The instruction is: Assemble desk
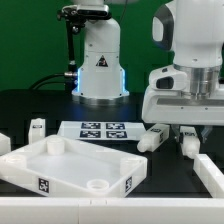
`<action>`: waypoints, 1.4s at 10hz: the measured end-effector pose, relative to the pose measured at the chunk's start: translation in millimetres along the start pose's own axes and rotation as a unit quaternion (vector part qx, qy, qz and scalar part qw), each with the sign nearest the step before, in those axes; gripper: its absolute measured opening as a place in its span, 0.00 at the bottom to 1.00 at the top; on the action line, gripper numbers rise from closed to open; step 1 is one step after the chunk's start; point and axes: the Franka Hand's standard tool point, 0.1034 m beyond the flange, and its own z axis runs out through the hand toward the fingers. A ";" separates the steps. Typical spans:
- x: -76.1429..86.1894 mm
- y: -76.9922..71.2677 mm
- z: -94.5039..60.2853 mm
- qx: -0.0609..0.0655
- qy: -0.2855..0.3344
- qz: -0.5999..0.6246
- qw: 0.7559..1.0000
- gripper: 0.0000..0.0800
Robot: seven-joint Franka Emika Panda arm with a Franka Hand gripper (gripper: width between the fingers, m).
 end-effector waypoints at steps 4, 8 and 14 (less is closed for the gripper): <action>-0.1 0.5 -2.9 -0.001 -0.002 -0.001 1.000 0.76; 30.3 26.2 -78.6 0.018 0.004 -0.064 0.998 0.81; 72.7 72.0 -78.4 0.022 0.017 -0.134 0.991 0.81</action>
Offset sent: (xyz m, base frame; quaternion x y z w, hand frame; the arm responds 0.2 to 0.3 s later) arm 0.0000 0.0000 0.0000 0.0000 0.0000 0.0000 1.0000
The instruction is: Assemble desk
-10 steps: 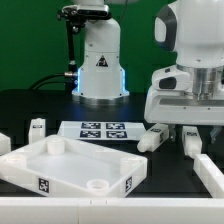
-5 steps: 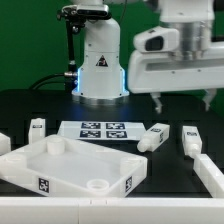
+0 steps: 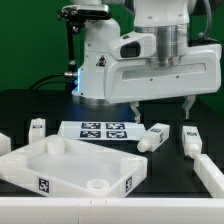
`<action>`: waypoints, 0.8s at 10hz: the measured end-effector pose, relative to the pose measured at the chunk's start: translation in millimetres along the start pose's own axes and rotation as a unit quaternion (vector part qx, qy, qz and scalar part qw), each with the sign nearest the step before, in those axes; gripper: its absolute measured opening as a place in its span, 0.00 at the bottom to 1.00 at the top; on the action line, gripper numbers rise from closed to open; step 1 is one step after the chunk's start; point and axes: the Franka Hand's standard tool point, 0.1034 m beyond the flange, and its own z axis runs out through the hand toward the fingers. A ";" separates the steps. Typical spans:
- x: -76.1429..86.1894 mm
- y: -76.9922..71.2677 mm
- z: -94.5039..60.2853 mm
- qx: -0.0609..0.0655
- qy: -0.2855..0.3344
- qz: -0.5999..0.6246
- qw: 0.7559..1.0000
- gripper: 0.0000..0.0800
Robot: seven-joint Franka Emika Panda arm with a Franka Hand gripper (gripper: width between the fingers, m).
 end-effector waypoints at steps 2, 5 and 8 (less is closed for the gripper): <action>-5.6 35.7 3.0 -0.003 -0.005 -0.106 0.994 0.81; -6.4 82.3 12.0 -0.040 0.031 -0.240 0.969 0.81; -7.7 78.7 13.3 -0.036 0.027 -0.217 0.975 0.81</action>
Offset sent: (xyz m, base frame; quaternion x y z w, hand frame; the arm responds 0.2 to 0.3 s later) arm -0.0062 -0.0560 -0.0145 -0.0677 0.0523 -0.2343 0.9684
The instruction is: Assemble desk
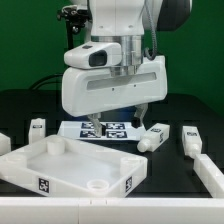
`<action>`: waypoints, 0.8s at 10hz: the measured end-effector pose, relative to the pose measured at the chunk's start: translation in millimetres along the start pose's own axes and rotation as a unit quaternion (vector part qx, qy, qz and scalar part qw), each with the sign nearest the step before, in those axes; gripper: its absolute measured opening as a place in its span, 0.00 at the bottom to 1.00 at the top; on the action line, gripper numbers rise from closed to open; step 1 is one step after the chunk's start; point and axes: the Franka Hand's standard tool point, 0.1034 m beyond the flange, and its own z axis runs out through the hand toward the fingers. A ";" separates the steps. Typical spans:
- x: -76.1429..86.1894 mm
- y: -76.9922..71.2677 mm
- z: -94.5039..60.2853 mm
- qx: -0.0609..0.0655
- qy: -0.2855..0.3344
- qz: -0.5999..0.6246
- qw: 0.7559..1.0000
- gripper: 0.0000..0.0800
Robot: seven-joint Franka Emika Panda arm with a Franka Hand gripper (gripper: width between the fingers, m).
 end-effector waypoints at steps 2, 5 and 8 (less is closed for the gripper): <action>-9.4 14.2 15.8 -0.009 0.001 -0.063 0.998 0.81; -22.8 29.9 41.0 -0.013 -0.003 -0.119 0.993 0.81; -28.0 17.4 50.1 -0.007 -0.007 -0.106 0.994 0.81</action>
Offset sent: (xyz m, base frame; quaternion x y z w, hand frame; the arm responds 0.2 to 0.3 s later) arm 0.0134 -0.0111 -0.0265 0.0188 0.0548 -0.1331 0.9894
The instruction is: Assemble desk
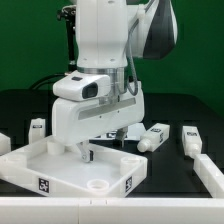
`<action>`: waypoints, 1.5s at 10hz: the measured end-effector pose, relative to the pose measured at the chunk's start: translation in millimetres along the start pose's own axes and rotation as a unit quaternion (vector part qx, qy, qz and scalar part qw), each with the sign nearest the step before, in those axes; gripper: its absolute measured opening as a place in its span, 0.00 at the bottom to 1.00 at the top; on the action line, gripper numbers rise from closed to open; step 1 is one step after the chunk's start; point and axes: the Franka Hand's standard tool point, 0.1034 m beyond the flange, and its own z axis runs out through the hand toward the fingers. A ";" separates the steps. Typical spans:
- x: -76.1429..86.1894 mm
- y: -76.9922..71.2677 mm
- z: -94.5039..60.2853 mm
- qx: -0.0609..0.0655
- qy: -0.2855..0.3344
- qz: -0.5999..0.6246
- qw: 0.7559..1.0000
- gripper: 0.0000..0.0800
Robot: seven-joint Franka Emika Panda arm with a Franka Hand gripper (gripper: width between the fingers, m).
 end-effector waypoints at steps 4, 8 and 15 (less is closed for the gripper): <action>-0.3 0.2 0.1 0.000 0.000 0.000 1.000 0.28; 8.5 9.1 -8.3 0.018 -0.009 -0.149 0.989 0.06; 21.4 4.4 -9.8 0.007 -0.003 -0.250 0.968 0.06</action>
Offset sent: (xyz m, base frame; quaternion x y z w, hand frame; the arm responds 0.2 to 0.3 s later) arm 0.0000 0.0000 0.0000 0.0000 0.0000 0.0000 1.0000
